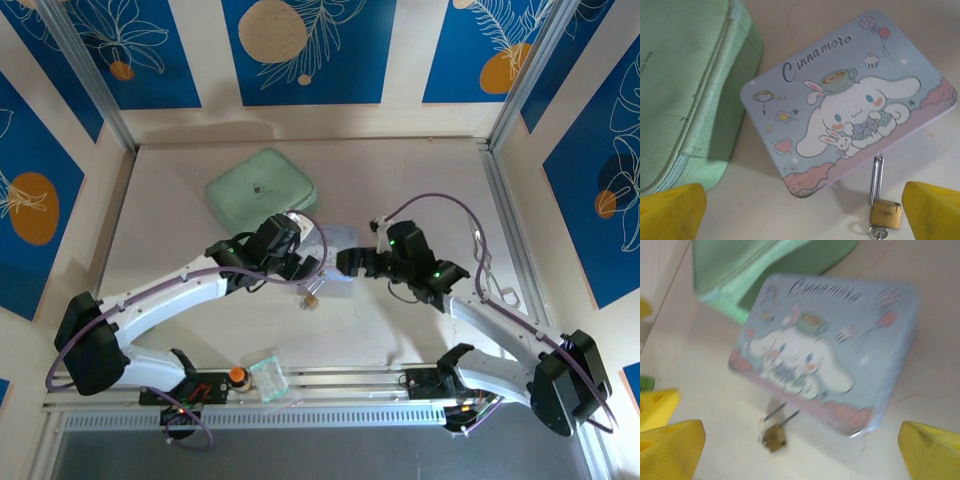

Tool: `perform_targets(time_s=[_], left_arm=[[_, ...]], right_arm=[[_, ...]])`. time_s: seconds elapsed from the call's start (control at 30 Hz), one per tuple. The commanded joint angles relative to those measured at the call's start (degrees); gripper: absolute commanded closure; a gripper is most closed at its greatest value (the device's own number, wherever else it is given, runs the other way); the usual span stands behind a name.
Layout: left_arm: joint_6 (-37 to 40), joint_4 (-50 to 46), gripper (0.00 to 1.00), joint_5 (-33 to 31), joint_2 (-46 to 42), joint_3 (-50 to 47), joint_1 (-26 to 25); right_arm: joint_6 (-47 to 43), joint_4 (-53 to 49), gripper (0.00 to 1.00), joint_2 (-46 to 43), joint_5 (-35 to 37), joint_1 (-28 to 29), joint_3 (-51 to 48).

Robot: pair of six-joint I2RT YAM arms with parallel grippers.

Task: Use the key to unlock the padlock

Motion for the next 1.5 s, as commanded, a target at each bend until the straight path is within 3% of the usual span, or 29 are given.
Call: perform_targets(time_s=[0.0, 0.13, 0.27, 0.43, 0.63, 0.77, 1.2, 1.47], left_arm=[[7.01, 2.39, 0.00, 2.40, -0.52, -1.50, 1.21], [1.37, 3.69, 0.00, 3.74, -2.08, -2.83, 5.07], [-2.50, 5.67, 0.00, 3.00, -5.15, -5.17, 5.72], [-12.80, 2.50, 0.00, 1.13, -6.05, -6.38, 7.53], [-14.97, 4.97, 0.00, 4.17, -7.95, -10.06, 7.54], [-16.16, 4.12, 0.00, 2.61, -7.23, -10.67, 7.54], [-15.45, 5.18, 0.00, 2.82, -6.54, -11.04, 7.56], [-14.34, 5.95, 0.00, 4.23, -5.95, -11.03, 7.54]], right_arm=[[3.30, -3.97, 0.02, 1.11, 7.99, 7.55, -0.61], [7.34, -0.97, 0.05, 6.49, 10.29, 13.31, -0.29], [8.49, 2.42, 0.11, 15.17, 9.78, 16.21, 2.29], [8.11, 4.22, 0.22, 24.59, 9.47, 18.88, 6.43], [9.23, 2.78, 0.29, 30.93, 13.56, 20.72, 10.25], [8.68, -1.05, 0.36, 35.15, 16.44, 21.69, 14.19], [10.60, -6.40, 0.64, 38.04, 19.57, 23.20, 14.27], [12.89, -3.53, 0.71, 34.68, 16.18, 22.76, 9.76]])
